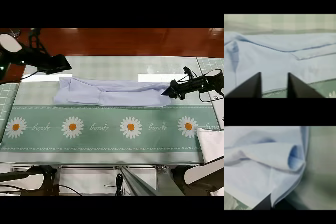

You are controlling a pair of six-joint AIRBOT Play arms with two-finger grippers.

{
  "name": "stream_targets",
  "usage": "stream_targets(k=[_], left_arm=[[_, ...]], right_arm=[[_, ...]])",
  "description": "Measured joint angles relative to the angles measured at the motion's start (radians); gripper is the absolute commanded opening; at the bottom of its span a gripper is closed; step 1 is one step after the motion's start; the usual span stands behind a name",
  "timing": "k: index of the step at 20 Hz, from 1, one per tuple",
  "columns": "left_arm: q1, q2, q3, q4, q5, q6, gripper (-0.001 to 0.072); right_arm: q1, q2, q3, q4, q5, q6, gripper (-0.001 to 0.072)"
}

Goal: Fold the shirts.

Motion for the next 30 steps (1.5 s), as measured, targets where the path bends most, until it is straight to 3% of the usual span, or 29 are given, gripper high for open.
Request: stream_targets(k=[3, 8, 13, 17, 24, 27, 30], left_arm=[[-0.085, 0.003, -0.004, 0.018, -0.004, 0.005, 0.0020], [-0.269, -0.040, -0.006, 0.039, 0.034, -0.031, 0.0020], [-0.468, -0.134, -0.006, -0.034, 0.134, -0.052, 0.0020], [-0.612, -0.236, 0.011, -0.166, 0.209, -0.056, 0.0020], [-0.820, -0.361, 0.031, -0.339, 0.196, -0.017, 0.0021], [-0.809, -0.361, 0.064, -0.364, 0.160, -0.006, 0.0021], [-0.703, -0.311, 0.096, -0.373, 0.101, 0.002, 0.0021]], right_arm=[[0.009, 0.109, -0.005, -0.047, 0.040, -0.025, 0.0021], [0.017, 0.476, -0.139, -0.085, 0.063, -0.054, 0.0021], [0.018, 0.874, -0.320, -0.103, 0.089, 0.032, 0.0021], [0.018, 1.087, -0.383, -0.106, 0.113, 0.118, 0.0021], [0.018, 1.204, -0.404, -0.093, 0.174, 0.182, 0.0022], [0.018, 1.213, -0.406, -0.087, 0.183, 0.190, 0.0022], [0.030, 1.215, -0.406, -0.064, 0.174, 0.192, 0.0022]])
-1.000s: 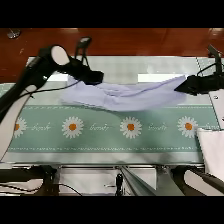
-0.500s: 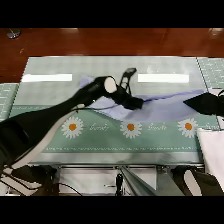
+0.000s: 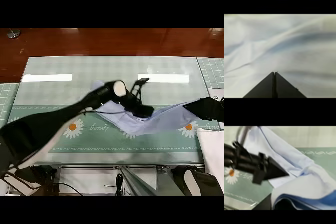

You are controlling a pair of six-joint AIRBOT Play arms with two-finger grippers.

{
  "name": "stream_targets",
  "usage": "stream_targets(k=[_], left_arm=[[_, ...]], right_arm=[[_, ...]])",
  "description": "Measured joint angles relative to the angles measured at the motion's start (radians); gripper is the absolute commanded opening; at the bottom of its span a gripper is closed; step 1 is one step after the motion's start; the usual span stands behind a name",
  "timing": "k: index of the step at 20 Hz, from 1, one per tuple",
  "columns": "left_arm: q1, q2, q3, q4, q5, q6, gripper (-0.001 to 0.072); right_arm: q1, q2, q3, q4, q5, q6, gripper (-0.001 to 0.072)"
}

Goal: Fold the shirts.

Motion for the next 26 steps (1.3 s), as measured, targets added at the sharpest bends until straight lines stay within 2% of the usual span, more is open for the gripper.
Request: stream_targets(k=[2, 6, 13, 16, 21, 22, 23, 24, 26], left_arm=[[0.109, 0.069, 0.010, 0.006, -0.048, 0.007, 0.0021], [0.383, 0.276, -0.006, 0.122, -0.152, 0.006, 0.0022], [0.904, 0.810, -0.298, 0.237, -0.176, 0.029, 0.0022], [1.026, 1.024, -0.481, 0.248, -0.160, 0.042, 0.0022], [1.089, 1.220, -0.730, 0.237, -0.129, 0.046, 0.0022], [1.093, 1.233, -0.766, 0.228, -0.127, 0.047, 0.0022], [1.097, 1.244, -0.801, 0.211, -0.109, 0.047, 0.0022], [1.099, 1.249, -0.834, 0.198, -0.091, 0.047, 0.0022], [1.102, 1.250, -0.885, 0.169, -0.051, 0.047, 0.0022]], right_arm=[[0.033, -0.018, 0.010, 0.020, -0.024, 0.000, 0.0022], [0.193, -0.144, 0.084, 0.051, -0.103, 0.005, 0.0022], [0.602, -0.653, 0.397, 0.055, -0.322, 0.013, 0.0022], [0.711, -0.916, 0.572, 0.054, -0.409, 0.015, 0.0022], [0.776, -1.228, 0.802, 0.087, -0.461, 0.054, 0.0027], [0.780, -1.262, 0.831, 0.098, -0.467, 0.061, 0.0252], [0.784, -1.293, 0.855, 0.127, -0.470, 0.068, 0.0650], [0.787, -1.316, 0.871, 0.163, -0.469, 0.067, 0.0627], [0.782, -1.339, 0.893, 0.240, -0.449, 0.030, 0.0627]])
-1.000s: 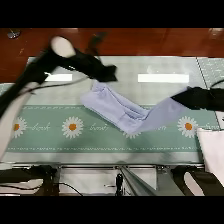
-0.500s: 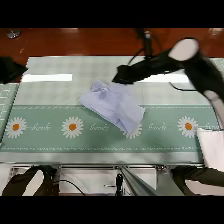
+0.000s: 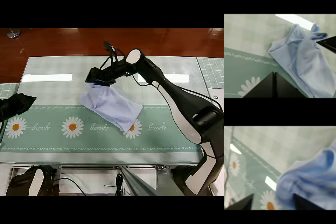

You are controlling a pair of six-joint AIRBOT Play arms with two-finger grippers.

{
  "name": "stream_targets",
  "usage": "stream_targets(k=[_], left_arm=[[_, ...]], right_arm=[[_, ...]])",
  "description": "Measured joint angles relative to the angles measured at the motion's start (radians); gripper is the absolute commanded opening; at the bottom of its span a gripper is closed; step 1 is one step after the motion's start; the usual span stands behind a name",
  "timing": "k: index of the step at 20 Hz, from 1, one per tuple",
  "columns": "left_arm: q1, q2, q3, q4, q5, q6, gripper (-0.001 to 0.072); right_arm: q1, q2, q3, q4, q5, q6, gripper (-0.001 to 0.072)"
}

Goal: Fold the shirts.

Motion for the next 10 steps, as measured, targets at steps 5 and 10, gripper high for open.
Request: stream_targets(k=[5, 10], left_arm=[[0.003, -0.024, -0.056, -0.030, 0.045, 0.000, 0.0022], [0.003, -0.031, -0.068, -0.040, 0.055, 0.000, 0.0022]], right_arm=[[-0.151, 0.082, 0.019, 0.027, 0.163, -0.009, 0.0627], [-0.348, 0.380, -0.134, -0.468, 0.421, 0.108, 0.0627]])
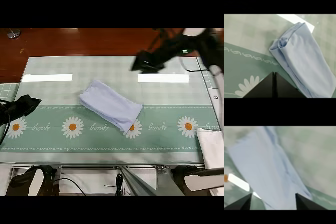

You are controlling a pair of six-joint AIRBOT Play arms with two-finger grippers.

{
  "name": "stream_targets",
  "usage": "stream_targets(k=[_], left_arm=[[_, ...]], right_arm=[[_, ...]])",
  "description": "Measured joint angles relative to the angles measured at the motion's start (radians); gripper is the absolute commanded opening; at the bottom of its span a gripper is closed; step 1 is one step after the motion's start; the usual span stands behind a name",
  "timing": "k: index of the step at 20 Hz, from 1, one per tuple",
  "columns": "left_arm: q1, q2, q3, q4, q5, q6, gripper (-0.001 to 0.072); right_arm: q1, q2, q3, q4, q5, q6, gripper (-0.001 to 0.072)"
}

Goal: Fold the shirts.

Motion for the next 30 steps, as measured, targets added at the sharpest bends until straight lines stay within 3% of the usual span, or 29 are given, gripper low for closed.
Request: stream_targets(k=[3, 5, 7, 10, 13, 17, 21, 22, 23, 25, 26, 30], left_arm=[[0.000, -0.001, -0.002, -0.001, 0.002, 0.000, 0.0022], [-0.003, -0.002, -0.002, -0.001, 0.003, 0.000, 0.0022], [-0.015, -0.003, -0.002, -0.001, 0.004, 0.000, 0.0022], [-0.049, -0.009, -0.003, -0.002, 0.006, 0.001, 0.0022], [-0.087, -0.020, -0.003, -0.002, 0.011, 0.001, 0.0022], [-0.128, -0.038, -0.003, -0.002, 0.037, 0.000, 0.0022], [-0.146, -0.047, -0.003, -0.002, 0.051, 0.000, 0.0022], [-0.148, -0.048, -0.003, -0.002, 0.053, 0.000, 0.0022], [-0.150, -0.049, -0.003, -0.002, 0.056, 0.000, 0.0023], [-0.151, -0.050, -0.003, -0.002, 0.058, 0.000, 0.0022], [-0.152, -0.050, -0.003, -0.002, 0.058, 0.000, 0.0022], [-0.153, -0.050, -0.003, -0.002, 0.059, 0.000, 0.0022]], right_arm=[[-0.059, 0.305, -0.383, -0.233, -0.136, 0.146, 0.0627], [-0.074, 0.486, -0.666, -0.233, -0.285, 0.248, 0.0627], [-0.082, 0.607, -0.920, -0.107, -0.439, 0.288, 0.0627], [-0.088, 0.653, -1.147, 0.126, -0.578, 0.224, 0.0626], [-0.090, 0.575, -1.222, 0.308, -0.591, 0.091, 0.0621], [-0.085, 0.403, -1.191, 0.430, -0.537, -0.056, 0.0617], [-0.026, 0.257, -1.102, 0.476, -0.524, -0.115, 0.0616], [-0.010, 0.227, -1.078, 0.486, -0.527, -0.121, 0.0589], [0.008, 0.196, -1.048, 0.489, -0.534, -0.127, 0.0456], [0.040, 0.141, -0.988, 0.469, -0.554, -0.137, 0.0070], [0.056, 0.119, -0.954, 0.470, -0.558, -0.143, 0.0022], [0.092, 0.075, -0.778, 0.430, -0.504, -0.185, 0.0022]])
